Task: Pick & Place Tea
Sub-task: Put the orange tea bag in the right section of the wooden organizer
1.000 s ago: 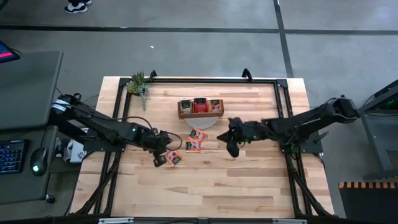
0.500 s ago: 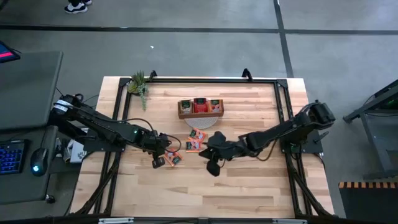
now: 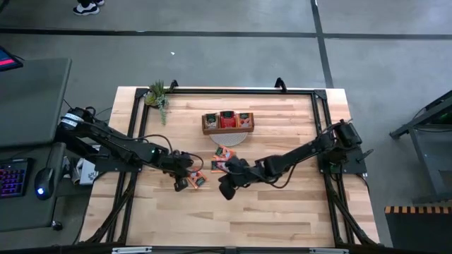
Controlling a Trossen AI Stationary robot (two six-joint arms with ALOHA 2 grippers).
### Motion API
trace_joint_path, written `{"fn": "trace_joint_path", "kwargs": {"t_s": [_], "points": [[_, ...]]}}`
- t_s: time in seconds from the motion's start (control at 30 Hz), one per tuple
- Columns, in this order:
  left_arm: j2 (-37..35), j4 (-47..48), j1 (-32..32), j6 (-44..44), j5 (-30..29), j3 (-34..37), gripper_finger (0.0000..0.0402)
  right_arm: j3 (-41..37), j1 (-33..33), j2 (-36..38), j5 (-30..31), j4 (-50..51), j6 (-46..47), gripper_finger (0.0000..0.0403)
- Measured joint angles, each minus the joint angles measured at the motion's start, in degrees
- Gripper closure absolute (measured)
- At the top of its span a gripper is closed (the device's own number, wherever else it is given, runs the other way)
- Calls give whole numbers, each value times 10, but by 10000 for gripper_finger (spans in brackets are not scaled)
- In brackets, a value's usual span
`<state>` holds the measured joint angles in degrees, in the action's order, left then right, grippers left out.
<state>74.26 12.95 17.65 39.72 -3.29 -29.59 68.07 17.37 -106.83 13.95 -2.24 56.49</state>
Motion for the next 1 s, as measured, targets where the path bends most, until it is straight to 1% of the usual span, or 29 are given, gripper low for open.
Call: {"fn": "trace_joint_path", "kwargs": {"t_s": [0.1, 0.17, 0.27, 0.4, 0.67, 0.87, 1.0], "points": [[0, -32, 0, 0, -5, 7, 401, 0, -7, 0, 8, 11, 22, 403], [0, -33, 0, 0, -11, 7, 401, 0, -12, 0, 19, 16, 31, 403], [3, -30, 0, -2, -15, 7, 401, 0, -21, 0, 19, 12, 45, 403], [35, -31, 0, -3, -26, 7, 401, 0, -29, 0, 20, 11, 42, 403], [114, -138, 0, 10, 0, 4, 402, 0, -32, 0, 20, 10, 53, 403], [145, -174, 0, 39, 0, 4, 401, 0, -24, -7, 3, 45, 117, 400], [149, -185, 0, 41, 0, 5, 401, 0, -12, -32, -37, 32, 132, 373]]}}
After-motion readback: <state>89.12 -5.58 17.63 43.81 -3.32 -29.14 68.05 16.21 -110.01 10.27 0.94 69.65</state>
